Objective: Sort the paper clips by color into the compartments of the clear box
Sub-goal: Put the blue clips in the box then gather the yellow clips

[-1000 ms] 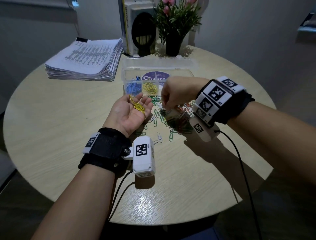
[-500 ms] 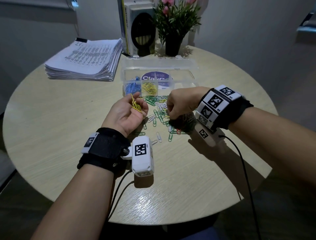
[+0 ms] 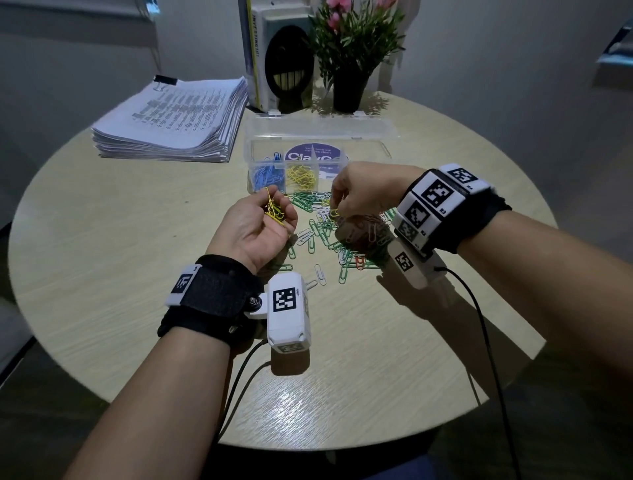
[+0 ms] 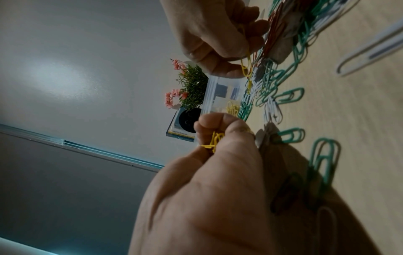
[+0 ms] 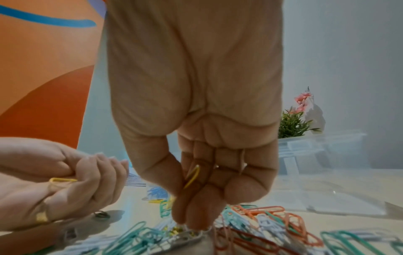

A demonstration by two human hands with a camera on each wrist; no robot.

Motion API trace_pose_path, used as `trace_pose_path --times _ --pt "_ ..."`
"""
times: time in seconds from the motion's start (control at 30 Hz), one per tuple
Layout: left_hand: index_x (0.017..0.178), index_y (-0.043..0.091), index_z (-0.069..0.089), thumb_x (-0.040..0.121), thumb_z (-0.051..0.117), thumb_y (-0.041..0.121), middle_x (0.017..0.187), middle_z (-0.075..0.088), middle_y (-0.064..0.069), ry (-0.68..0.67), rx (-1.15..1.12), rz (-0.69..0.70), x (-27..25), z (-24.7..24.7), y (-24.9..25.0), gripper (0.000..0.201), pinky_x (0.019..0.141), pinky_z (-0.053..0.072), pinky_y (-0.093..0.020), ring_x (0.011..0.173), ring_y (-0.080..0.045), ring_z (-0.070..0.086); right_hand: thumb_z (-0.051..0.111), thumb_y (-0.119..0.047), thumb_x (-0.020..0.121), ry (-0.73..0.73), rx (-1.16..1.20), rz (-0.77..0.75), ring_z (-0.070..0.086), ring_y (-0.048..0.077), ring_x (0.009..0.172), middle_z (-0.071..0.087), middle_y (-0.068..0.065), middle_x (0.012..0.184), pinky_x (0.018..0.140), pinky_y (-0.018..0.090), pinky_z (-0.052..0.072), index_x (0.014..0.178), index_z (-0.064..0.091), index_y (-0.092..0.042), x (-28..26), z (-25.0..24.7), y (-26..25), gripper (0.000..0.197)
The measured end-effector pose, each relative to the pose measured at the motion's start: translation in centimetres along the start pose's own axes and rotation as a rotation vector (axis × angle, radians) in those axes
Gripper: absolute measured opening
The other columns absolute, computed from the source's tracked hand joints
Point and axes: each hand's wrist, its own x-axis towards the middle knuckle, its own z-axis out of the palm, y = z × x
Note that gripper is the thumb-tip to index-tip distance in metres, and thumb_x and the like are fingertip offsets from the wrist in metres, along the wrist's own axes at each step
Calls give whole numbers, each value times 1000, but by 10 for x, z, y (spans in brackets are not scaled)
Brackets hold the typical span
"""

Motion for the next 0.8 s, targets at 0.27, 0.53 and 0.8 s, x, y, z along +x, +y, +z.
trace_pose_path --times 0.27,0.53,0.8 --pt "84 11 50 100 39 13 56 52 -2 -16 -15 8 1 0 0 20 48 42 -21 52 -10 47 57 -11 84 -116 -16 -33 58 6 70 61 -17 75 59 23 46 103 72 -28 2 2 -9 29" --pt "83 13 51 100 39 15 56 53 -1 -40 -1 -8 5 -4 2 21 42 43 -19 58 -11 46 49 -4 85 -138 -114 -94 51 4 68 63 -12 92 59 18 42 113 69 -32 4 8 -18 44" --pt "83 13 51 100 40 15 58 52 -2 -45 -3 -13 5 -5 2 20 43 43 -19 58 -11 45 43 7 84 24 -102 -24 45 3 59 60 -5 87 37 9 34 111 72 -22 4 -2 -9 48"
